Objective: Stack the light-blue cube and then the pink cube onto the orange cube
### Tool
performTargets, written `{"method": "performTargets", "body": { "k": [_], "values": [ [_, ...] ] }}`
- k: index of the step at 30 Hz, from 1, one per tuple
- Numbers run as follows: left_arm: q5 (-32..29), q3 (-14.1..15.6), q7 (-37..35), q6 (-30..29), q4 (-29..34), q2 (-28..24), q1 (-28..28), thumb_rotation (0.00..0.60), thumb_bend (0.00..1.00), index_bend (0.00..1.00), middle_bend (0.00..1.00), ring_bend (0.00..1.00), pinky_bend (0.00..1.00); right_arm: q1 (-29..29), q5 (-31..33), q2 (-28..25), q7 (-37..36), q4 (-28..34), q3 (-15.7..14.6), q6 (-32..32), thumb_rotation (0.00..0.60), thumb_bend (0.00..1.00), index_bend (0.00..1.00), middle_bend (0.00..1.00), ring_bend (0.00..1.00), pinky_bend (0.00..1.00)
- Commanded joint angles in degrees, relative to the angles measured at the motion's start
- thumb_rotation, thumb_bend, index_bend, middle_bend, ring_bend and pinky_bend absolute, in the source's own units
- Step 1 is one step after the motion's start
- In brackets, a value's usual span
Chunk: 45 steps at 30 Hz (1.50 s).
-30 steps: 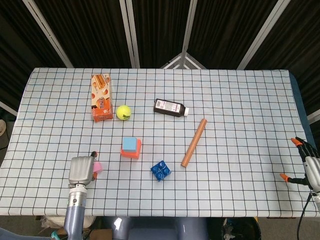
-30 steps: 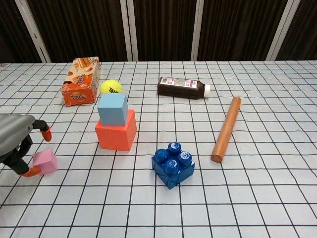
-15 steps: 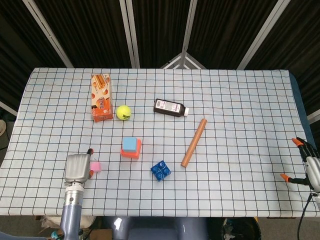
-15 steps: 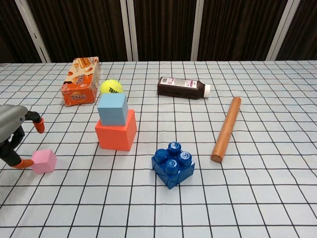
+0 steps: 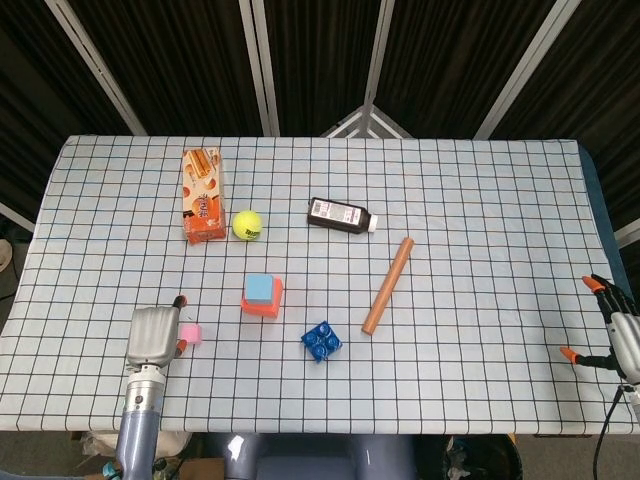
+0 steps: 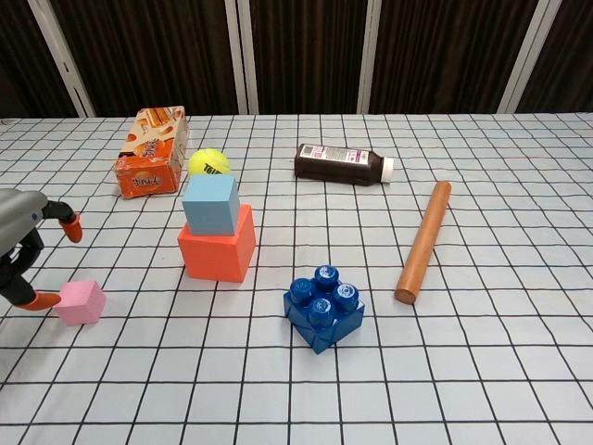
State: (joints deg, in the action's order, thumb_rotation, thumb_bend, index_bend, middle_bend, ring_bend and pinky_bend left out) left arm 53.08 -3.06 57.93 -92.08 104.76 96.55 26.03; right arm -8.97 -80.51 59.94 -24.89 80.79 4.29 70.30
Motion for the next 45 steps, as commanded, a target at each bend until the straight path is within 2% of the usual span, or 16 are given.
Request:
{"method": "performTargets", "body": {
  "k": [1, 7, 18, 45],
  "values": [
    [1.25, 0.17, 0.07, -0.82, 1.82, -1.06, -0.55, 0.600, 0.23, 0.32, 0.81, 0.77, 0.90, -0.08, -0.01, 0.04, 0.15, 0.06, -0.02, -0.10, 0.600, 0.07, 0.00, 0.04, 0.03, 0.12],
    [1.60, 1.19, 1.03, -0.34, 2.58, -1.08, -1.13, 0.600, 0.23, 0.32, 0.81, 0.77, 0.90, -0.19, 0.04, 0.02, 0.02, 0.12, -0.01, -0.30, 0.600, 0.07, 0.00, 0.04, 0.03, 0.12],
    [-0.07, 1.48, 1.61, 2.33, -1.42, 2.49, -1.52, 0.600, 0.23, 0.33, 0.81, 0.78, 0.90, -0.10, 0.10, -0.11, -1.05, -0.38, -0.07, -0.42, 0.600, 0.07, 0.00, 0.04, 0.03, 0.12],
    [-0.65, -0.96, -0.20, 3.63, -6.06, 5.04, -2.97, 0.600, 0.29, 0.38, 0.82, 0.78, 0.90, -0.40, 0.19, -0.02, -0.69, -0.45, -0.17, -1.00, 0.600, 0.07, 0.00, 0.04, 0.03, 0.12]
  ]
}}
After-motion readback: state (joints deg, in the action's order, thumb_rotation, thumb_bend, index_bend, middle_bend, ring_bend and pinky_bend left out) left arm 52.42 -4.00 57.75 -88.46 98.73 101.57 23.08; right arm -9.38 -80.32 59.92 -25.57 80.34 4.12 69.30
